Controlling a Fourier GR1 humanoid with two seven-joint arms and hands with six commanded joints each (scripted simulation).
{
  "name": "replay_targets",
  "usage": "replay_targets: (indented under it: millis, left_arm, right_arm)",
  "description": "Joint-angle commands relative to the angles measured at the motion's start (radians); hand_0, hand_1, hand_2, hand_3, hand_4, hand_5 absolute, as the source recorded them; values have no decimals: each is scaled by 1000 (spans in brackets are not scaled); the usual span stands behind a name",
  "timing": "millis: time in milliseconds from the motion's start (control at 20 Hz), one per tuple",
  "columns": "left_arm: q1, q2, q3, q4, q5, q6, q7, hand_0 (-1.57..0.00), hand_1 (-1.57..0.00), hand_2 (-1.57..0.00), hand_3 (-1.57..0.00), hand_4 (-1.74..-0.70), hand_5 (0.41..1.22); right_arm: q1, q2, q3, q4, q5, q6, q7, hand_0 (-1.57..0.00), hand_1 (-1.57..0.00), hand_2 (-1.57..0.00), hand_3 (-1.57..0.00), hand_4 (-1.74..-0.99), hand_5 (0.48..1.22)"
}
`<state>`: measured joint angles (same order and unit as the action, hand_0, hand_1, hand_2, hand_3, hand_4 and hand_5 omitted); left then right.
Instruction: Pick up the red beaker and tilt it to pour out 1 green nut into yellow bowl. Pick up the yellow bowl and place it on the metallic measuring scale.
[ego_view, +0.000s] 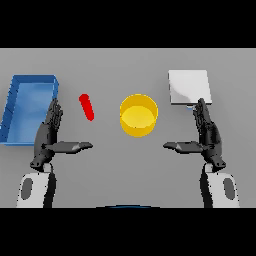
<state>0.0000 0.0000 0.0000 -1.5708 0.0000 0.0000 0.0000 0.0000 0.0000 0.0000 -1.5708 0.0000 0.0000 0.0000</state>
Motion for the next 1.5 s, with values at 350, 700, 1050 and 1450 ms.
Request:
replay_targets:
  millis: [350,700,1050,1450]
  left_arm:
    - [75,26,-62,-75,-92,10,-41,1,1,1,1,-1094,620]
    - [97,37,-108,-111,-168,24,34,1,1,1,1,-1090,612]
    - [-68,21,-79,87,-194,57,-33,1,1,1,1,-1147,636]
    - [-274,5,-12,361,-189,96,-102,1,1,1,1,-1180,635]
  right_arm:
    - [68,-46,84,-56,174,-33,-151,1,1,1,1,-1128,663]
    - [97,-46,134,-120,259,-54,-116,1,1,1,1,-1121,658]
    - [96,-50,113,-123,218,-38,-102,1,1,1,1,-1182,655]
    - [88,-55,101,-117,200,-30,-107,1,1,1,1,-1239,668]
